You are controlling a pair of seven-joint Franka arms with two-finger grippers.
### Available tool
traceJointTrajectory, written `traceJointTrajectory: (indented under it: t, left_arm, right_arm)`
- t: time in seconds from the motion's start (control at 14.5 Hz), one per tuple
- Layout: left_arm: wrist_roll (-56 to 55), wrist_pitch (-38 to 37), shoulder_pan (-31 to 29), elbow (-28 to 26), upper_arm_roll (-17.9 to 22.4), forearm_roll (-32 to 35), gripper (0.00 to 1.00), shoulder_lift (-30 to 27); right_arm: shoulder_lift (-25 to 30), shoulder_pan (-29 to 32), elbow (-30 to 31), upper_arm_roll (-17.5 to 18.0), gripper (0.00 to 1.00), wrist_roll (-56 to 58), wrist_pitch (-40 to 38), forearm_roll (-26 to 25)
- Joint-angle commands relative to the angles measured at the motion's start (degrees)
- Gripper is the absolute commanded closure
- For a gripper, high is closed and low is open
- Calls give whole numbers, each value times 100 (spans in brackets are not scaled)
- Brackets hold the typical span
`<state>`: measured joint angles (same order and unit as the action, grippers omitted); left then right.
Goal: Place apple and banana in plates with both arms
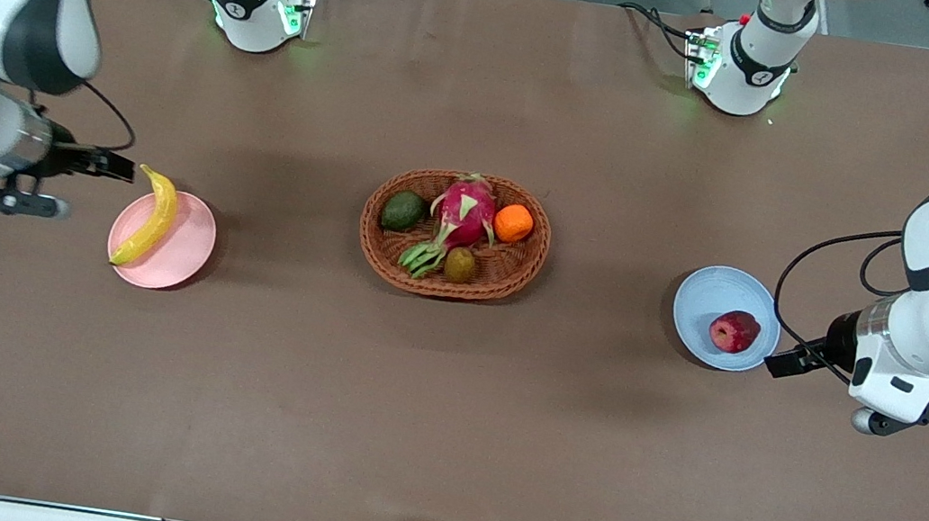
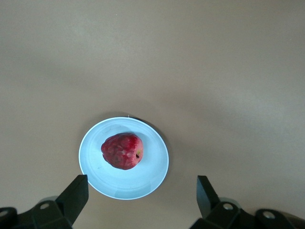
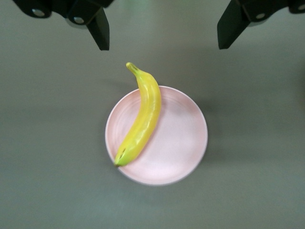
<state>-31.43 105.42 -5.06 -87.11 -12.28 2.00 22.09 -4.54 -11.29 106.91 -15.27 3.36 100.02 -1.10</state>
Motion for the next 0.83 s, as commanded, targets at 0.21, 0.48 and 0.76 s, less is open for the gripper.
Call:
traceJointTrajectory:
  t: [0.21, 0.48, 0.76]
  left_arm:
    - [154, -494, 5, 307, -72, 116, 0, -460]
    - [970, -917, -22, 458, -55, 108, 0, -881]
    - [1892, -1383, -13, 370, 24, 99, 0, -1399]
  right_arm:
    - [-125, 127, -2153, 103, 0, 25, -721, -39]
    - [-178, 101, -2657, 112, 0, 25, -904, -13]
    - [-178, 101, -2693, 103, 0, 7, -923, 65]
